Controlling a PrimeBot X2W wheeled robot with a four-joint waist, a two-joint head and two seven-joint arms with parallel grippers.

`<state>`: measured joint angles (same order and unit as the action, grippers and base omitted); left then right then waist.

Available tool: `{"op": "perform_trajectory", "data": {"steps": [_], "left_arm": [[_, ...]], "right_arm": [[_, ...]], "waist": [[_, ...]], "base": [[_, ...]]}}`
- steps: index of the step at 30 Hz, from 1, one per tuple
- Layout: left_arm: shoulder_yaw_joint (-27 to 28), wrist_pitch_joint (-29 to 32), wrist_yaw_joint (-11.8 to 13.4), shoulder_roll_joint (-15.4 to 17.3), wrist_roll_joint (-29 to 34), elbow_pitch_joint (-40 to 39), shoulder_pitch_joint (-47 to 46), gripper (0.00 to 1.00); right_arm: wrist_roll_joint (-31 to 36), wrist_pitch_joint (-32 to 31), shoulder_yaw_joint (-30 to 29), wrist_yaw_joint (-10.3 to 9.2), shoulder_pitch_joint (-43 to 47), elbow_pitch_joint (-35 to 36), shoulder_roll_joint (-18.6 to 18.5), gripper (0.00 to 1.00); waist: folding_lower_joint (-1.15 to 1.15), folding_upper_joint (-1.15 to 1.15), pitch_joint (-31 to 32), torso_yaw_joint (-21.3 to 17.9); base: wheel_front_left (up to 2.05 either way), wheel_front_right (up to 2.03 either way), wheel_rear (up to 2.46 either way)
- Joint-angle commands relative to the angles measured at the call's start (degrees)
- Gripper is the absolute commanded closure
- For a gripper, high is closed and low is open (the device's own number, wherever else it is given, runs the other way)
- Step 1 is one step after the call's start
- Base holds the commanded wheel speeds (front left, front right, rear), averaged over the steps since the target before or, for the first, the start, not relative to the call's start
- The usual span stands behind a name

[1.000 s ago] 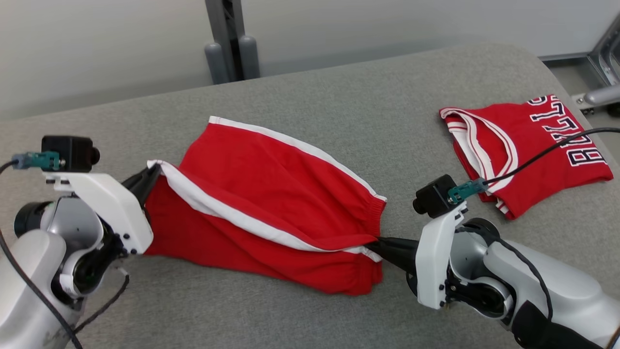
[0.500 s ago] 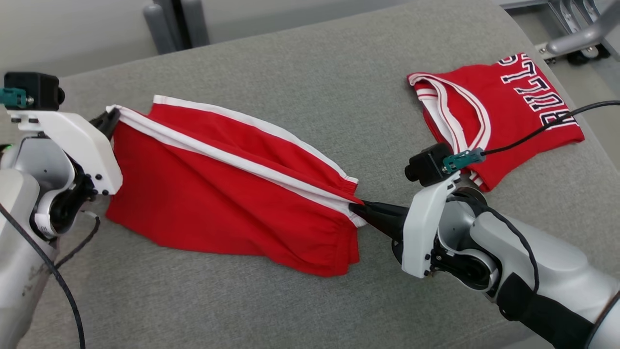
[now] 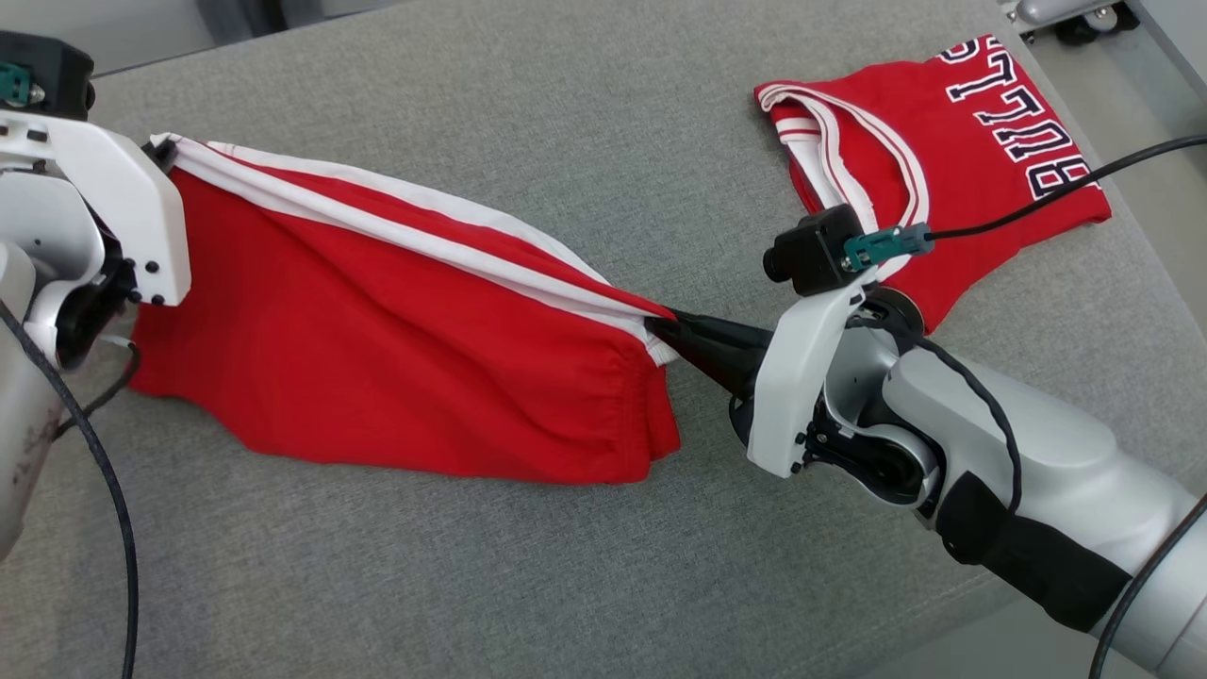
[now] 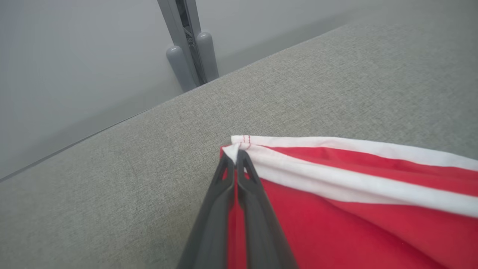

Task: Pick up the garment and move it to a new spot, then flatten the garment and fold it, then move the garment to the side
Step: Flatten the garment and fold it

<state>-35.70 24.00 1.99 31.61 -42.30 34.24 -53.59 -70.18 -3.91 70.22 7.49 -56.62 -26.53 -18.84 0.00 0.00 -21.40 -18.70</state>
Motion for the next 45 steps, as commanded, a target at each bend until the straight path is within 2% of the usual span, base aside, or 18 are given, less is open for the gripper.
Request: {"op": "perform_trajectory", "data": {"steps": [1, 11, 18, 19, 20, 21, 22, 23, 24, 25, 26, 35, 45], "left_arm": [[-0.29, 0.23, -0.43, 0.42, 0.66, 0.75, -1.39, 1.00], [-2.92, 0.15, -2.38, -0.52, 3.52, 5.69, -6.53, 1.00], [-4.11, -3.80, -2.68, -1.17, 5.52, 8.58, -8.41, 1.00], [-4.23, -4.21, -2.71, -1.39, 5.57, 9.00, -8.21, 1.00], [-4.42, -4.51, -2.88, -1.63, 5.65, 9.44, -8.06, 1.00], [-4.54, -4.70, -3.10, -1.81, 5.66, 9.92, -8.08, 0.96], [-4.66, -5.24, -3.07, -1.86, 5.93, 10.18, -8.28, 0.80], [-4.66, -5.24, -3.07, -1.86, 5.93, 10.18, -8.28, 0.80], [-4.72, -5.78, -2.74, -1.91, 6.18, 10.47, -8.47, 0.46], [-4.92, -6.01, -2.37, -2.00, 6.41, 10.95, -8.59, 0.05], [-5.35, -5.79, -2.62, -2.15, 6.62, 11.44, -8.56, 0.00], [-5.47, -8.29, -2.37, -3.30, 6.41, 13.77, -8.97, 0.00], [-4.29, -17.75, -2.17, -5.01, 5.50, 12.43, -6.75, 0.00]], "right_arm": [[-0.40, 0.61, 0.03, 0.01, -0.69, -0.19, 0.06, 1.00], [-1.22, 3.62, 1.22, 0.01, -2.88, -4.10, 1.68, 1.00], [-2.21, 6.13, 1.73, 0.00, -3.47, -6.41, 2.64, 1.00], [-2.16, 6.63, 1.75, 0.00, -3.55, -6.95, 2.81, 0.86], [-2.09, 7.11, 1.83, 0.00, -3.59, -7.41, 2.98, 0.56], [-1.95, 7.50, 1.89, 0.00, -3.64, -7.79, 3.18, 0.24], [-1.91, 7.82, 1.91, 0.00, -3.71, -8.27, 3.41, 0.09], [-1.91, 7.82, 1.91, 0.00, -3.71, -8.27, 3.41, 0.09], [-1.92, 8.38, 1.93, 0.00, -3.76, -8.82, 3.61, 0.00], [-2.03, 8.76, 1.96, 0.00, -3.79, -9.26, 3.78, 0.00], [-2.10, 9.21, 1.98, 0.00, -3.85, -9.77, 3.96, 0.00], [-1.19, 11.83, 2.44, 0.01, -3.97, -13.69, 4.97, 0.00], [2.24, 17.62, 2.01, 0.01, -3.63, -19.76, 3.05, 0.00]], "waist": [[0.00, 0.00, -0.77, -0.43], [0.00, 0.00, -4.31, -1.63], [0.00, 0.00, -5.60, -1.94], [0.00, 0.00, -5.60, -1.93], [0.00, 0.00, -5.57, -1.91], [0.00, 0.00, -5.53, -1.90], [0.00, 0.00, -5.49, -1.90], [0.00, 0.00, -5.49, -1.90], [0.00, 0.00, -5.45, -1.91], [0.00, 0.00, -5.41, -1.91], [0.00, 0.00, -5.34, -1.89], [0.00, 0.00, -3.91, -1.44], [0.00, 0.00, 1.60, 1.00]], "base": [[0.00, 0.00, 0.00], [0.00, 0.00, 0.00], [0.00, 0.00, 0.00], [0.00, 0.00, 0.00], [0.00, 0.00, 0.00], [0.00, 0.00, 0.00], [0.00, 0.00, 0.00], [0.00, 0.00, 0.00], [0.00, 0.00, 0.00], [0.00, 0.00, 0.00], [0.00, 0.00, 0.00], [0.00, 0.00, 0.00], [0.00, 0.00, 0.00]]}}
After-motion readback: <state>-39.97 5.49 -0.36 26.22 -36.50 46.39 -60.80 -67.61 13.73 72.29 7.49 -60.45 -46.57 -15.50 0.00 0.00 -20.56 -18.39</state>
